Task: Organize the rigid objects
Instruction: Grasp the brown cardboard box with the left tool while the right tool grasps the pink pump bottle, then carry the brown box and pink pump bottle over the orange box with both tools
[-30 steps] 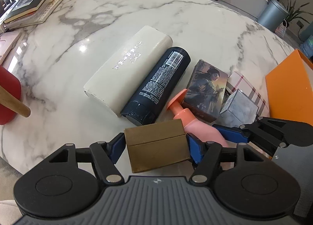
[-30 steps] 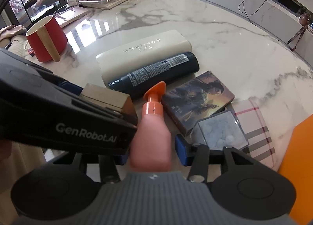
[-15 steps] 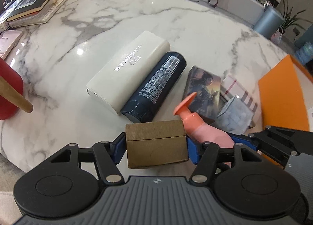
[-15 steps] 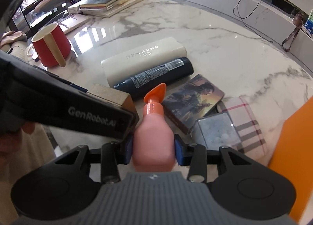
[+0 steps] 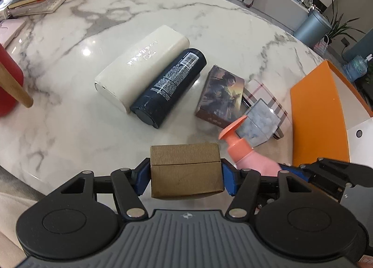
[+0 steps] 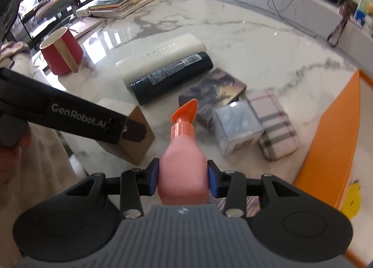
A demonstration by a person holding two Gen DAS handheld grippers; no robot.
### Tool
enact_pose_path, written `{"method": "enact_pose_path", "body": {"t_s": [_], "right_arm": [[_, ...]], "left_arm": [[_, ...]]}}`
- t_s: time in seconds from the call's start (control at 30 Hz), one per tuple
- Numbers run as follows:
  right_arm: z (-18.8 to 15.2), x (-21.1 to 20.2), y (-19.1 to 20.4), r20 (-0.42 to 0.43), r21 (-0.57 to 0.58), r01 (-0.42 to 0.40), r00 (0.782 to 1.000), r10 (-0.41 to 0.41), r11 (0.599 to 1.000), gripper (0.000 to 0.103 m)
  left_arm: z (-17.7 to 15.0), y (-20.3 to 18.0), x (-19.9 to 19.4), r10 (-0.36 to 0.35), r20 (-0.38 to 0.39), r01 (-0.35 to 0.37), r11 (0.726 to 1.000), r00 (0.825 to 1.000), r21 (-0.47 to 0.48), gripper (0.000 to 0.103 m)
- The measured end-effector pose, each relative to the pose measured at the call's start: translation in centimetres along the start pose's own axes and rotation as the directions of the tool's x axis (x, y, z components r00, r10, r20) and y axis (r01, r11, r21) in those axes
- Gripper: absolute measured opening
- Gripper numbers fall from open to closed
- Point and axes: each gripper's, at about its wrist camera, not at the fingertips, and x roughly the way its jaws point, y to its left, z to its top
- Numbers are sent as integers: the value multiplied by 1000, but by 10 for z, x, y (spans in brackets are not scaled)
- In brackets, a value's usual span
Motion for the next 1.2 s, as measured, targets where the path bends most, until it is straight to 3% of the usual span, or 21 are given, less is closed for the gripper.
{"method": "enact_pose_path", "body": {"t_s": [0.37, 0.7, 0.93, 1.2], "right_arm": [[-8, -67, -15, 154, 89, 39, 987, -53, 995, 42], [-26, -132, -64, 296, 256, 114, 936, -190, 960, 42], [-43, -151, -106, 310, 355, 158, 910, -276, 922, 42], [-59, -144, -154, 246, 420, 198, 915, -321, 885, 42]], "left_arm": [[2, -25, -36, -88, 69, 87, 996, 994, 18, 70], [16, -93, -60, -183, 119, 166, 976, 976, 138, 70], [24, -153, -60, -222, 116, 187, 949, 968, 255, 69], [33, -218, -38, -251, 72, 208, 904, 965, 373, 69]]}}
